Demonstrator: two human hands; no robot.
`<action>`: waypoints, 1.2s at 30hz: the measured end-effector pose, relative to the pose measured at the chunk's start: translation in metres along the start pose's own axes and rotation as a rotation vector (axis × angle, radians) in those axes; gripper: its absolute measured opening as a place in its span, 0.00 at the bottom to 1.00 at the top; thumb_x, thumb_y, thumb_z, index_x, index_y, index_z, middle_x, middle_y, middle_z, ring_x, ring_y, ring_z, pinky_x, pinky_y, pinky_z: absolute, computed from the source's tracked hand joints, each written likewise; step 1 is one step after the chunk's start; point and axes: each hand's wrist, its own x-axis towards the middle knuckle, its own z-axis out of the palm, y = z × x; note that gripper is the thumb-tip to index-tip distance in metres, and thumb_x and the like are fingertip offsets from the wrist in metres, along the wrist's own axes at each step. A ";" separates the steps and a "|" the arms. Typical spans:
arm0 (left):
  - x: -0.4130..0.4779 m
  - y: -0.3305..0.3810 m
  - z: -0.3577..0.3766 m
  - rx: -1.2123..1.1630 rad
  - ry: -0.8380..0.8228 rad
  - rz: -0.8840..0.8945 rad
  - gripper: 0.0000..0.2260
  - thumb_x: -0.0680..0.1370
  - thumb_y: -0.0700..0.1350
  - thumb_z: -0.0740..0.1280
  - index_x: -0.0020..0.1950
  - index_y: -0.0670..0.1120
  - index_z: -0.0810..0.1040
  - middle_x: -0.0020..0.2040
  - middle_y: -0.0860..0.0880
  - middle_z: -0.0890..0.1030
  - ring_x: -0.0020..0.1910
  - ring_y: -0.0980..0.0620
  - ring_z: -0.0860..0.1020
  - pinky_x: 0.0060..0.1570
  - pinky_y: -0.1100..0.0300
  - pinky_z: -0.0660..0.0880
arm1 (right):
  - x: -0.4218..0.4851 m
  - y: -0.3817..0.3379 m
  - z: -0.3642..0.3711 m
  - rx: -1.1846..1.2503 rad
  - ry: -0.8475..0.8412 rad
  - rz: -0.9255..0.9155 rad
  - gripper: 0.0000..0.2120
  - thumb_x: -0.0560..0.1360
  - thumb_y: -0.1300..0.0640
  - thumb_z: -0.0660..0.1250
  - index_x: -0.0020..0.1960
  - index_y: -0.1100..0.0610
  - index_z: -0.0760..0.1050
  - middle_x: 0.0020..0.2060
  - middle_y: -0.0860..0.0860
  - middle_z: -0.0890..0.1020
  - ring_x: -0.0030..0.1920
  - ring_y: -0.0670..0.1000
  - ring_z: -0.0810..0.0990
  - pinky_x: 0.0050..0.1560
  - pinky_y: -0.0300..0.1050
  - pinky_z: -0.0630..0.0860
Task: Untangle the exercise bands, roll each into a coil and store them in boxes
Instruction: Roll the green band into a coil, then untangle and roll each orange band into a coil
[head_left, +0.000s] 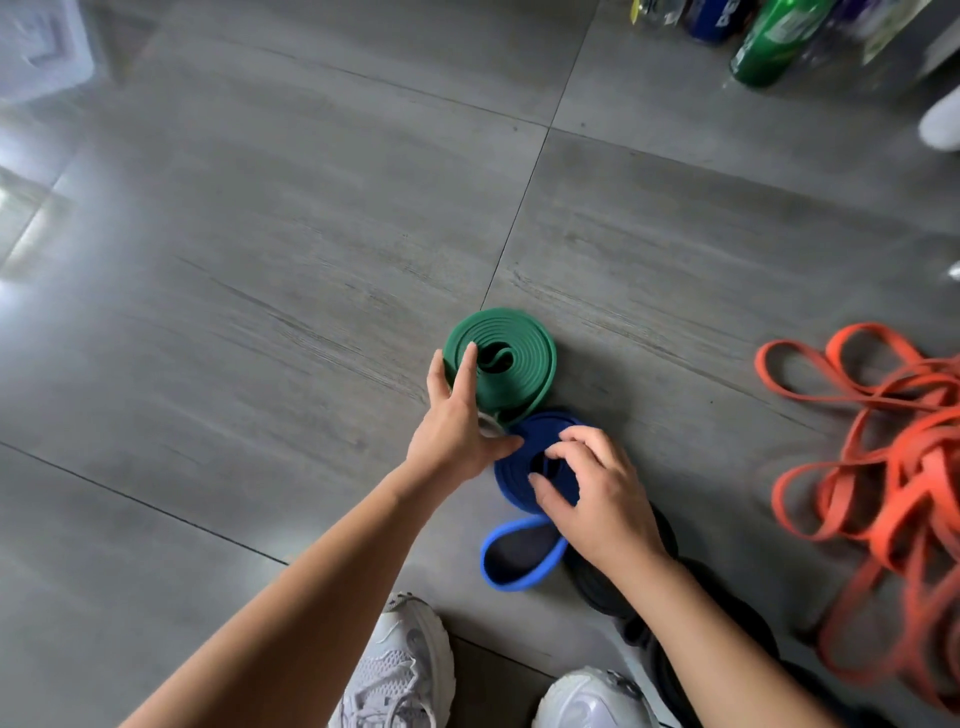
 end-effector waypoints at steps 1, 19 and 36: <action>-0.005 0.000 0.003 0.009 0.017 -0.002 0.52 0.66 0.52 0.77 0.77 0.56 0.43 0.77 0.46 0.40 0.66 0.42 0.71 0.58 0.52 0.72 | -0.002 0.003 -0.002 0.017 0.022 0.026 0.11 0.67 0.59 0.75 0.47 0.61 0.79 0.50 0.55 0.78 0.49 0.58 0.79 0.49 0.52 0.77; -0.070 0.082 0.072 0.327 0.002 0.401 0.37 0.74 0.51 0.67 0.77 0.44 0.52 0.77 0.42 0.51 0.73 0.43 0.54 0.71 0.54 0.53 | -0.085 0.113 -0.113 -0.373 0.383 0.876 0.20 0.67 0.56 0.73 0.56 0.58 0.73 0.56 0.63 0.73 0.58 0.64 0.70 0.56 0.54 0.66; -0.156 0.250 0.020 -0.001 -0.403 0.301 0.19 0.81 0.54 0.58 0.44 0.40 0.76 0.39 0.44 0.72 0.39 0.48 0.68 0.39 0.55 0.67 | -0.079 0.009 -0.229 0.279 0.190 0.442 0.05 0.73 0.60 0.69 0.47 0.61 0.80 0.38 0.52 0.81 0.39 0.45 0.77 0.35 0.29 0.66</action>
